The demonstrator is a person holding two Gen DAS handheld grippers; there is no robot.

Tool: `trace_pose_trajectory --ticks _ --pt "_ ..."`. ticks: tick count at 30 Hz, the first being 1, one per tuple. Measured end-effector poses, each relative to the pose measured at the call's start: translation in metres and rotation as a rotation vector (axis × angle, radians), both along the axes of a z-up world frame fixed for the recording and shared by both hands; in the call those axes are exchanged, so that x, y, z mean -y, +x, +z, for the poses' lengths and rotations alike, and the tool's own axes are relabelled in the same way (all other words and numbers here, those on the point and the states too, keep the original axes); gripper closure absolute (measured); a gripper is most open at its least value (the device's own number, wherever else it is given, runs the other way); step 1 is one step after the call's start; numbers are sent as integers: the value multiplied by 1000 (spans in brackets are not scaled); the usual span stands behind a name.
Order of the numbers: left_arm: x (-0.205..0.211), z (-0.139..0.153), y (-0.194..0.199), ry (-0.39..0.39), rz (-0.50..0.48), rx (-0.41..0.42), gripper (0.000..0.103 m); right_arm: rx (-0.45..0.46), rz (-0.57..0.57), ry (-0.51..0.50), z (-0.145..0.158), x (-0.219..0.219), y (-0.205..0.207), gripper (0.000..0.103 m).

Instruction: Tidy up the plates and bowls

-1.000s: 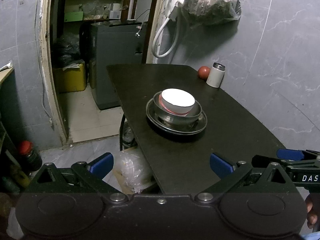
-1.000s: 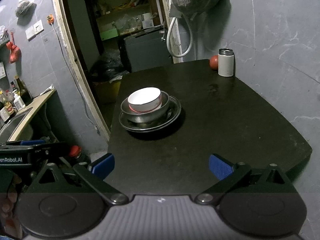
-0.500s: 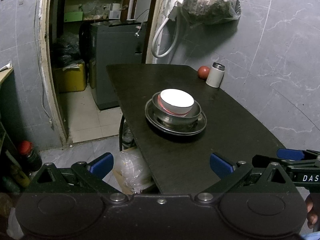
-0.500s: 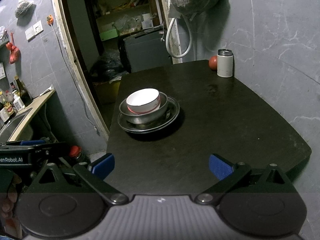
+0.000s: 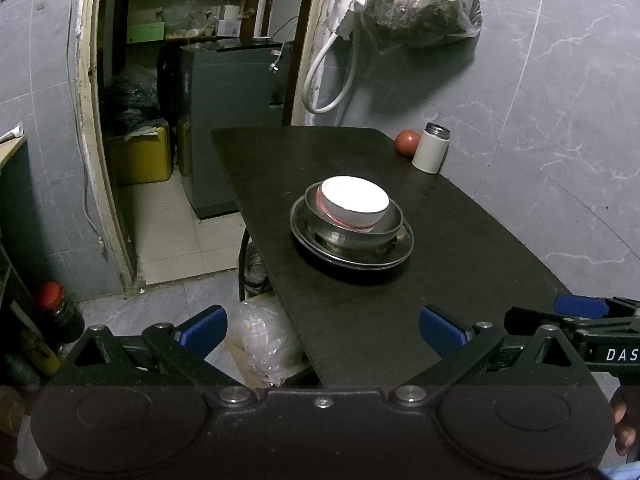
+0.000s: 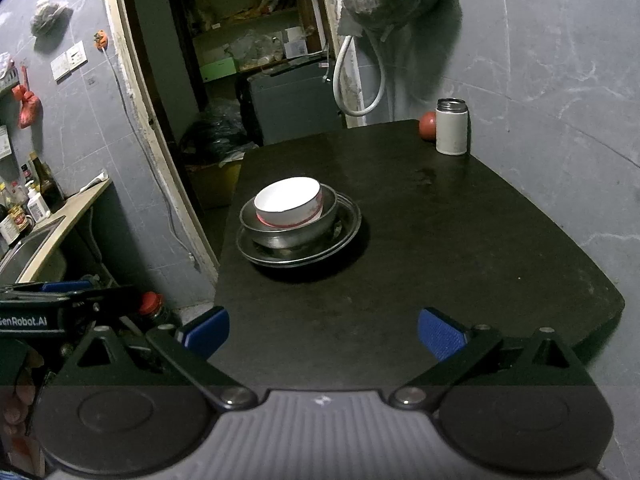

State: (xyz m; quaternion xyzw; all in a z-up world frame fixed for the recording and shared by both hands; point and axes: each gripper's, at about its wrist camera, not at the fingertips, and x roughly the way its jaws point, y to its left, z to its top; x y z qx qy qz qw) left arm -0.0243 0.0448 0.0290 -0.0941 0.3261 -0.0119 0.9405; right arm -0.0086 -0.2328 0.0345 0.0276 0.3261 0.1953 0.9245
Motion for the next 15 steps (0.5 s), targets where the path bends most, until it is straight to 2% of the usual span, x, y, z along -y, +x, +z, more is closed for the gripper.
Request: trace_pose_trajectory --ticks 15 --pt "-4 -1 2 -7 -1 -5 1 4 1 -3 1 -3 0 0"
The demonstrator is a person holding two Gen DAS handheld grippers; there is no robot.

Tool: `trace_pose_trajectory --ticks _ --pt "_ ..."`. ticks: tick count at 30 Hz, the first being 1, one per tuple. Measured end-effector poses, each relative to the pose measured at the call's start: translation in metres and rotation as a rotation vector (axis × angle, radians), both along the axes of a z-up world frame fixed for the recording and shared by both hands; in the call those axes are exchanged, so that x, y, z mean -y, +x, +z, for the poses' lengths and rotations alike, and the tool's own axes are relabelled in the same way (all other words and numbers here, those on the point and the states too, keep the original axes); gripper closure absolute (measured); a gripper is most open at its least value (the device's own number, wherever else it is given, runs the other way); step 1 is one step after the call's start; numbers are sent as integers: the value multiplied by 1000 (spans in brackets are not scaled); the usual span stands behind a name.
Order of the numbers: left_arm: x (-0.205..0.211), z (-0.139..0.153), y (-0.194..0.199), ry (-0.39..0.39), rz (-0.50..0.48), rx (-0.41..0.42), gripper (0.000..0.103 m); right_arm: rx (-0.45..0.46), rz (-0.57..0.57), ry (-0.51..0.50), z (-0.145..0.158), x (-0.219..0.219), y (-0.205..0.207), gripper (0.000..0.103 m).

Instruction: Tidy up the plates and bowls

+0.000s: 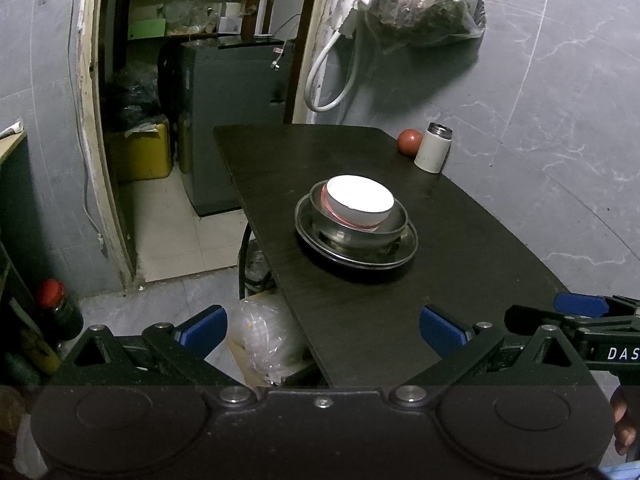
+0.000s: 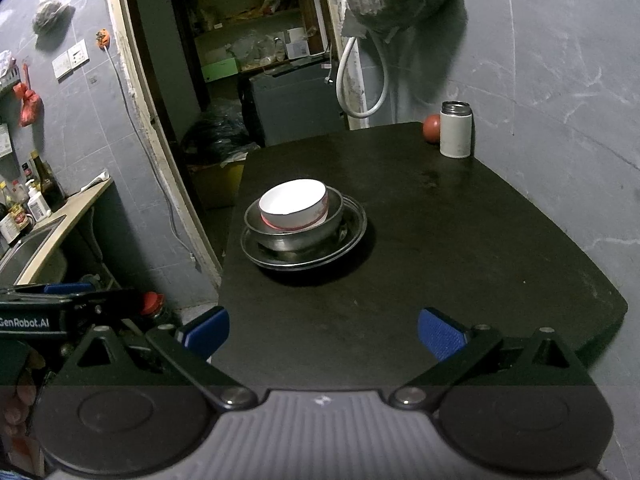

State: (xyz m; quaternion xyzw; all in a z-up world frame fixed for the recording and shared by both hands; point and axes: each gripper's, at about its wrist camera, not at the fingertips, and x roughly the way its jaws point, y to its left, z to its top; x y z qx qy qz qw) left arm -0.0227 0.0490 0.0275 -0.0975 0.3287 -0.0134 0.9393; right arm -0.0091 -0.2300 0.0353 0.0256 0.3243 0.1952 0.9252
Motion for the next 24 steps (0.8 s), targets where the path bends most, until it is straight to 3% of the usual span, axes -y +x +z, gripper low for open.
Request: trace_pose_trajectory --ticks 19,24 --pt "-1 -1 1 -2 -5 1 1 2 0 -6 1 -5 0 0" --pt "7 -1 5 59 -10 4 1 -1 -4 -5 1 -7 2 0"
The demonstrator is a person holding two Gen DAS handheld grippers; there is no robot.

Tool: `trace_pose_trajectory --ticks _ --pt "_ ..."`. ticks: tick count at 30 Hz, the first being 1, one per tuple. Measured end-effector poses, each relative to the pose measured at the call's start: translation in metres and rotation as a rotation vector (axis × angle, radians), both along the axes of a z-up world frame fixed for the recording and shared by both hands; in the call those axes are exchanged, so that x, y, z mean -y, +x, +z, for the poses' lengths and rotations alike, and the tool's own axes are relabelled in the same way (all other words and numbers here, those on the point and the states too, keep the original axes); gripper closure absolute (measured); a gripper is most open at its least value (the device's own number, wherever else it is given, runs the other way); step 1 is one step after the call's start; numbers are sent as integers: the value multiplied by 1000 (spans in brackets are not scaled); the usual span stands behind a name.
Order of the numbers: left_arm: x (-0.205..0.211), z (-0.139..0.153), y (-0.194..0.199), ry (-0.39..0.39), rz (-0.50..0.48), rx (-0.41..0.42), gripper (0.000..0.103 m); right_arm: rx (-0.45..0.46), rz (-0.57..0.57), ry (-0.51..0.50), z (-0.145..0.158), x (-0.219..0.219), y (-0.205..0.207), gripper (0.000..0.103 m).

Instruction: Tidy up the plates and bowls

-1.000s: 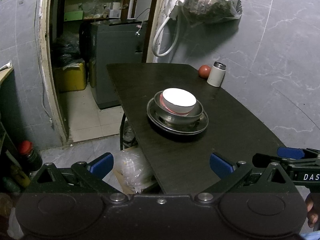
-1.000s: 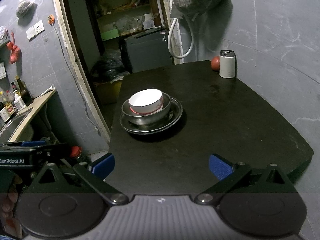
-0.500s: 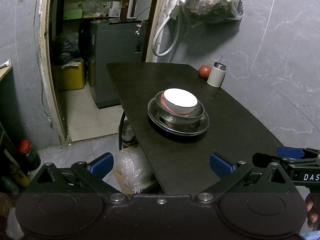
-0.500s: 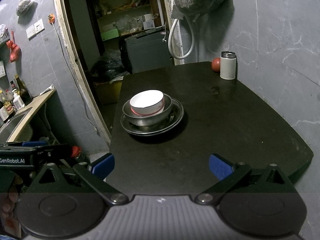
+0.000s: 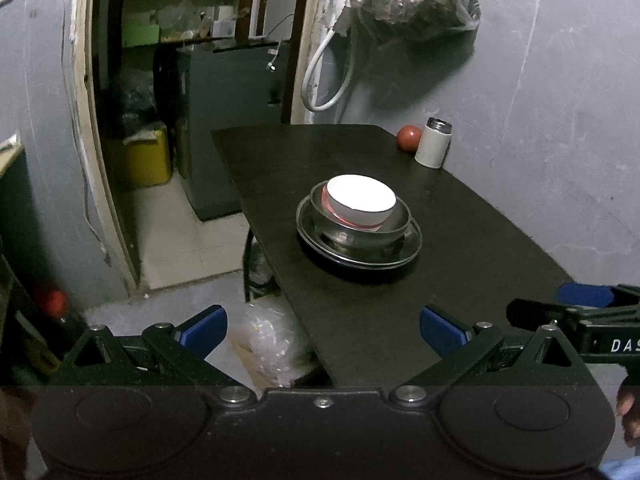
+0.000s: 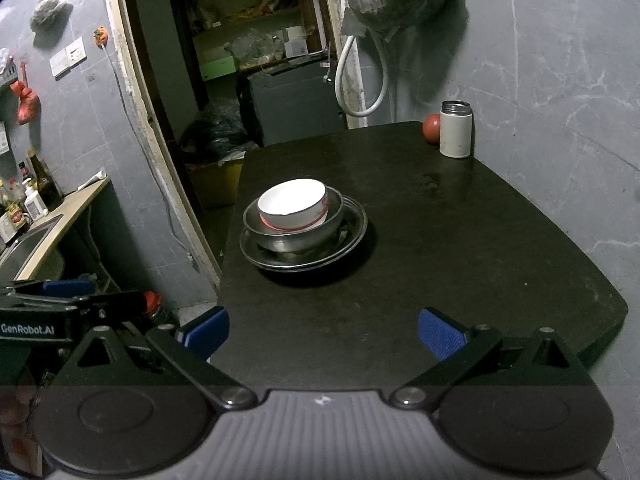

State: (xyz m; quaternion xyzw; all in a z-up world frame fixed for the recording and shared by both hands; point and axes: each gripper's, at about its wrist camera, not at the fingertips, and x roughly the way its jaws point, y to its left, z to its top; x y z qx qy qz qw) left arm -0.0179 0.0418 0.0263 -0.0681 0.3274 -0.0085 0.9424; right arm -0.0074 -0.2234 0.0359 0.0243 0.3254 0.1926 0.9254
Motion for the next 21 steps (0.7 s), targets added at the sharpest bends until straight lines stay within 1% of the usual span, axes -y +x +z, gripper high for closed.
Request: trace_pose_trajectory --ticks 2,8,16,21 --pt "2 1 0 15 0 14 1 -2 -2 0 -1 0 1 0" --pt "4 2 3 -15 -28 43 1 -7 -9 2 -3 4 3 0" --pt "7 1 10 -10 -32 38 1 -19 -10 4 -6 8 11 0" --pt "9 2 13 -6 -32 48 1 -27 -10 4 -7 11 18 0"
